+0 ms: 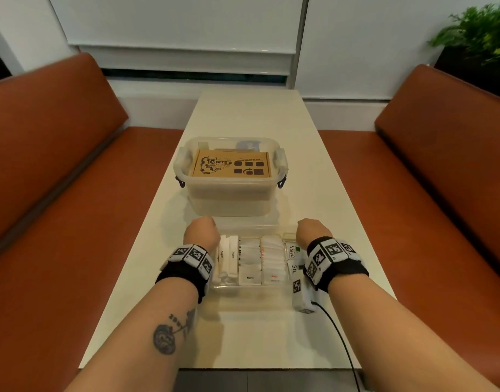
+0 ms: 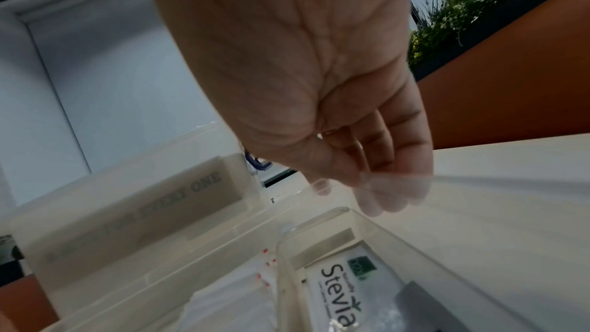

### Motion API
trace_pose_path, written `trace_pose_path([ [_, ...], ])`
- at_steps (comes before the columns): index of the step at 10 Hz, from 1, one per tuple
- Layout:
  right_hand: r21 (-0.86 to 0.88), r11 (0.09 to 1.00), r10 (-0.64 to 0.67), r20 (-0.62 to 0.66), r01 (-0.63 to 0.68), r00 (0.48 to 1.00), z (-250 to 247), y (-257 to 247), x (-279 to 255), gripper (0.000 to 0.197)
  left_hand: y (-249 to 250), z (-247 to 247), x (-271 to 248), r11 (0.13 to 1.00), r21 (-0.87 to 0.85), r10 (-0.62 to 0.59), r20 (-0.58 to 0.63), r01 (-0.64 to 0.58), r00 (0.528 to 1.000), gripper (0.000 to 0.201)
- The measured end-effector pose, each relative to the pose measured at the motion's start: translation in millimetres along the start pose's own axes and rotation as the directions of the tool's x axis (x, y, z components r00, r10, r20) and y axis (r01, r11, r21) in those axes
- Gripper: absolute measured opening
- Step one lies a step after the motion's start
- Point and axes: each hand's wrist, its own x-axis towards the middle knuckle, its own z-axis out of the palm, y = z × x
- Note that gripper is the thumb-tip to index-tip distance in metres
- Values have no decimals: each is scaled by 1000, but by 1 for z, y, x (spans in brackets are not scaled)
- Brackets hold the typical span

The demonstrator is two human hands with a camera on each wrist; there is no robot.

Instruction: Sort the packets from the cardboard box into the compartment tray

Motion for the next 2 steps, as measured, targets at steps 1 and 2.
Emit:
trace_pose_path([
  [1, 35, 999, -3, -17, 4, 1000, -6, 0, -4, 40, 3, -4, -3, 998, -50, -32, -17, 31, 999, 27],
  [2, 118, 992, -19, -151, 37, 988, -7, 10, -27, 44, 2, -9, -24, 987, -156, 19, -108, -36, 994, 41],
])
